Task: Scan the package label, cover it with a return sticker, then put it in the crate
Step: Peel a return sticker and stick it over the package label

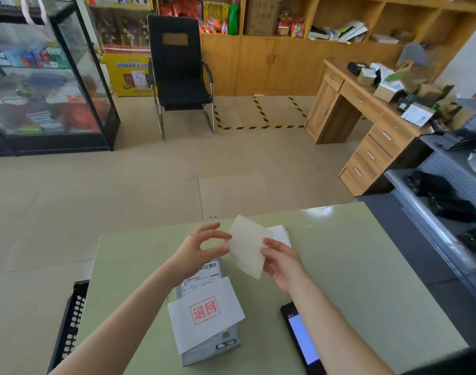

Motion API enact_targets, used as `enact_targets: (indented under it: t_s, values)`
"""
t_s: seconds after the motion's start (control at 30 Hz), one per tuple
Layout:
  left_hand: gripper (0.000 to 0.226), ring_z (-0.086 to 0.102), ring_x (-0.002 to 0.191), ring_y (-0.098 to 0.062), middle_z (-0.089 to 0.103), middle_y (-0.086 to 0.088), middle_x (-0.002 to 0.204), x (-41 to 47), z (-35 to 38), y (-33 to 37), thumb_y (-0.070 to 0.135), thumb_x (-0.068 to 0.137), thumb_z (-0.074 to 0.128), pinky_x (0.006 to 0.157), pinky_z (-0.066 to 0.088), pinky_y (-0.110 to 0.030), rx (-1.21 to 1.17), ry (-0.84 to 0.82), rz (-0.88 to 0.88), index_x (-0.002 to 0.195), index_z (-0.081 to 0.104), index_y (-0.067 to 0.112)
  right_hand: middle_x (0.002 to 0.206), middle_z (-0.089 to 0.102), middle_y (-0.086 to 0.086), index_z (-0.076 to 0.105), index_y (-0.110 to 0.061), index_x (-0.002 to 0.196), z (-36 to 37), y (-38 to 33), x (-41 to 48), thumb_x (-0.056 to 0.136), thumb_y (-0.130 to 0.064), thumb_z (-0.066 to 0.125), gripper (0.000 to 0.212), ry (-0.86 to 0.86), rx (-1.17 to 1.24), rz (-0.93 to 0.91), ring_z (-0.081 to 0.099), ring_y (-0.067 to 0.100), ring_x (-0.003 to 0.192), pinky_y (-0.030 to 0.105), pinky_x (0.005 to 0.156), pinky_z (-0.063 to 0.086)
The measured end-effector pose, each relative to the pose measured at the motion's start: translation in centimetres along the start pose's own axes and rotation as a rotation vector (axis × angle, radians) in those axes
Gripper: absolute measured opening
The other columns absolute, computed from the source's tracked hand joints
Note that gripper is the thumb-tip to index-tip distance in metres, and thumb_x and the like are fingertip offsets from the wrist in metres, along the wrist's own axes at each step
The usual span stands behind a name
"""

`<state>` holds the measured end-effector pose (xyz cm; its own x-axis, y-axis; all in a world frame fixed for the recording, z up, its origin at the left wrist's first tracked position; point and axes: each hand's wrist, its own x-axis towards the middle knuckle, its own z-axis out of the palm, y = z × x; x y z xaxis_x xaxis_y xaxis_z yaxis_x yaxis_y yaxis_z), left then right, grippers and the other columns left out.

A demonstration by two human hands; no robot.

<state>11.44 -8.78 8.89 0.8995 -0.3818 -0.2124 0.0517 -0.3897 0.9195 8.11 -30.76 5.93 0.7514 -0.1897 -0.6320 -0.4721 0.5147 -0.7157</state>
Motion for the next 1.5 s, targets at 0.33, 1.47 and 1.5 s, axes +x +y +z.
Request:
enact_targets:
  t_s: [0.33, 1.47, 1.5]
  values:
    - [0.081, -0.015, 0.146, -0.017, -0.007, 0.011, 0.16, -5.1, 3.6, -10.0, 0.07, 0.08, 0.048, 0.118, -0.009, -0.041, 0.955, -0.194, 0.074, 0.146, 0.007, 0.047, 0.1, 0.058, 0.013, 0.059, -0.004, 0.112, -4.0, 1.1, 8.3, 0.074, 0.022, 0.055, 0.046, 0.341, -0.047, -0.073, 0.061, 0.026, 0.081, 0.038, 0.069, 0.055]
    - [0.036, 0.057, 0.104, -0.005, 0.056, 0.016, 0.126, -7.1, 7.0, -6.2, 0.024, 0.087, 0.066, 0.091, 0.05, -0.026, 0.137, 0.184, 0.043, 0.122, 0.06, 0.03, 0.091, 0.072, 0.018, 0.07, -0.001, 0.095, 0.1, 8.4, -3.0, 0.081, -0.006, 0.069, 0.015, -0.224, -0.247, 0.088, 0.069, 0.028, 0.078, 0.034, 0.073, 0.058]
    - [0.035, 0.058, 0.102, -0.003, 0.058, 0.016, 0.124, -7.2, 7.2, -5.8, 0.023, 0.087, 0.066, 0.089, 0.051, -0.024, 0.104, 0.188, 0.044, 0.121, 0.061, 0.031, 0.091, 0.073, 0.017, 0.071, -0.002, 0.095, 0.2, 8.3, -3.4, 0.081, -0.007, 0.069, 0.016, -0.239, -0.203, 0.096, 0.069, 0.027, 0.078, 0.033, 0.072, 0.059]
